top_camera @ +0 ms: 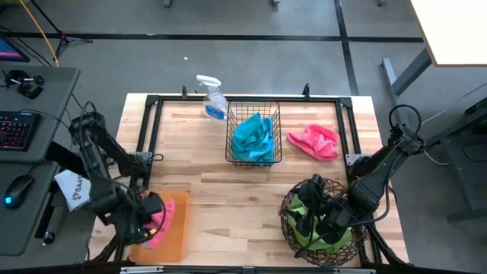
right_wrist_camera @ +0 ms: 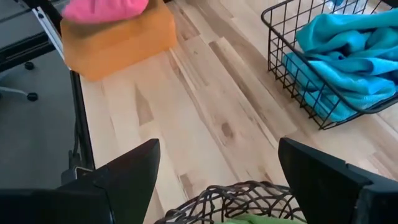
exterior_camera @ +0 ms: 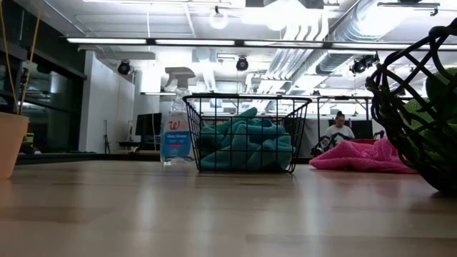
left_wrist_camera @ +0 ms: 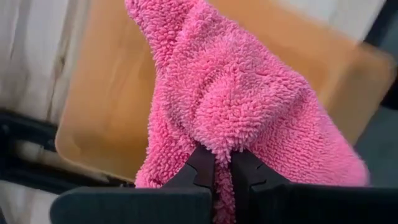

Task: Sort microfiber towel by color & place in baskets
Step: Put the bottom pink towel into the orange bin, then put the pink towel into the orange bin

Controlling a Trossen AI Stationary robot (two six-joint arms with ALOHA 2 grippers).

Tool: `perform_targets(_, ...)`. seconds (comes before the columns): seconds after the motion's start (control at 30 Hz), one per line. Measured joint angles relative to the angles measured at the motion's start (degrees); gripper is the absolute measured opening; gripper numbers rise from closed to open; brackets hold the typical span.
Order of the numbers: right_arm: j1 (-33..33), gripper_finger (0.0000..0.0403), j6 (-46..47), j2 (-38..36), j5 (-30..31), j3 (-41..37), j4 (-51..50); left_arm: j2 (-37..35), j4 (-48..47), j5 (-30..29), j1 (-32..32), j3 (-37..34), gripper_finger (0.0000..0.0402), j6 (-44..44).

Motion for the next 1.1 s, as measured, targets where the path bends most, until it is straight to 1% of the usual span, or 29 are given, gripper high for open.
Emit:
perform_targets(0.2,-0.86,0.0323,0.52,0.00,1.26,0.00,0.24,3.18,4.47,2.68,0.27,-4.90,0.0006,-0.77)
perform_targets(0.3,-1.45,0.0323,0.52,0.00,1.12,0.00,0.84,4.65,4.89,6.13,1.24,-6.64,0.0020,0.43)
perform_targets(0.4,-2.09,0.0323,0.47,0.00,0.97,0.00,1.45,5.73,4.90,8.96,2.82,-6.92,0.0042,4.03)
perform_targets(0.53,-3.22,0.0323,1.37,0.00,0.58,0.00,1.51,5.78,5.24,11.59,5.57,-6.91,0.0089,8.73)
perform_targets(0.7,-6.39,0.0323,8.19,0.02,-5.49,0.00,-0.24,5.10,6.44,17.90,10.16,-6.89,0.0165,13.78)
perform_targets(0.83,-9.20,0.0323,8.76,0.02,-7.70,0.00,-2.77,3.74,9.14,21.64,14.04,-6.30,0.0216,18.86)
perform_targets(0.9,-11.15,0.0323,10.80,0.00,-8.17,0.02,-7.00,3.02,9.50,20.98,15.85,-4.51,0.0234,21.75)
perform_targets(0.97,-13.73,0.0323,15.14,0.01,-7.50,0.04,-15.36,2.12,9.53,17.47,17.52,-2.31,0.0243,24.45)
perform_targets(1.03,-17.08,0.0323,18.70,0.02,-6.96,0.04,-25.29,1.09,9.30,11.38,18.75,-0.24,0.0247,26.20)
perform_targets(1.1,-20.66,0.0320,19.63,-0.38,-6.41,0.03,-32.09,-0.47,9.29,4.29,19.57,1.18,0.0247,26.40)
